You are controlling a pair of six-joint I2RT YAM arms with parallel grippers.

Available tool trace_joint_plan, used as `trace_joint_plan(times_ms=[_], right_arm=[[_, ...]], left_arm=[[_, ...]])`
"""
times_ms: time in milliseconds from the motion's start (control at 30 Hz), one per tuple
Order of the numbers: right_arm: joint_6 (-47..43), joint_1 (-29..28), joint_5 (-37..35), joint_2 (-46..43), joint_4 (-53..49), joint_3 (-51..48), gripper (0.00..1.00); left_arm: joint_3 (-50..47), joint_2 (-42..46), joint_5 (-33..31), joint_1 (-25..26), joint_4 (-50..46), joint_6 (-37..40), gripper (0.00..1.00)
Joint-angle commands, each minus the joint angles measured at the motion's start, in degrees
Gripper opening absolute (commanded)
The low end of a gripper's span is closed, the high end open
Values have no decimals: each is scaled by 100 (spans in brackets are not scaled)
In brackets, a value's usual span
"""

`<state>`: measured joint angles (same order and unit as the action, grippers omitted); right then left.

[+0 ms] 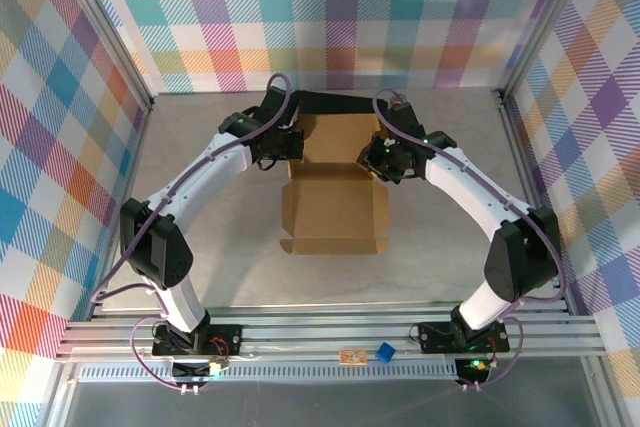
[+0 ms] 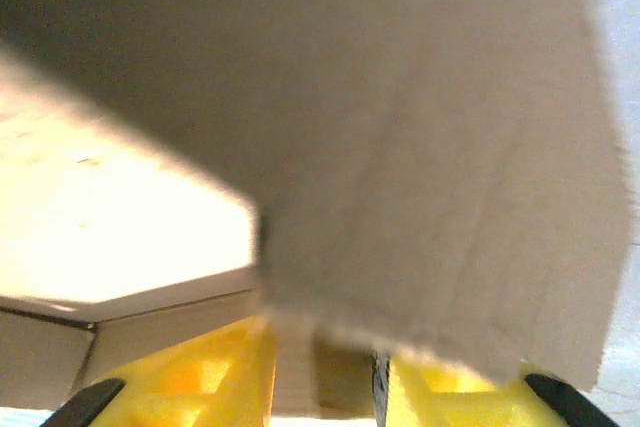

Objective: Fold the paper box

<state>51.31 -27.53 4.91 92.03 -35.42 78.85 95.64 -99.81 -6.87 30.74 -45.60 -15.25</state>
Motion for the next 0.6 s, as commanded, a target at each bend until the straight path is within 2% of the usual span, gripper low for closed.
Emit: trace_joint_plan(times_ms=[0, 200, 433, 567], right_arm=[[-235, -112, -1, 147, -105, 301, 31], [-274, -138, 46, 242, -274, 282, 31], [-1101, -101, 213, -224, -370, 1021, 44], [-1662, 289, 577, -719, -472, 1361, 50]], left_arm=[[184, -12, 171, 64, -65, -66, 0], [192, 27, 313, -32, -19, -212, 0], [329, -88, 475, -188, -168, -163, 0], [449, -173, 663, -326, -302, -69, 0]])
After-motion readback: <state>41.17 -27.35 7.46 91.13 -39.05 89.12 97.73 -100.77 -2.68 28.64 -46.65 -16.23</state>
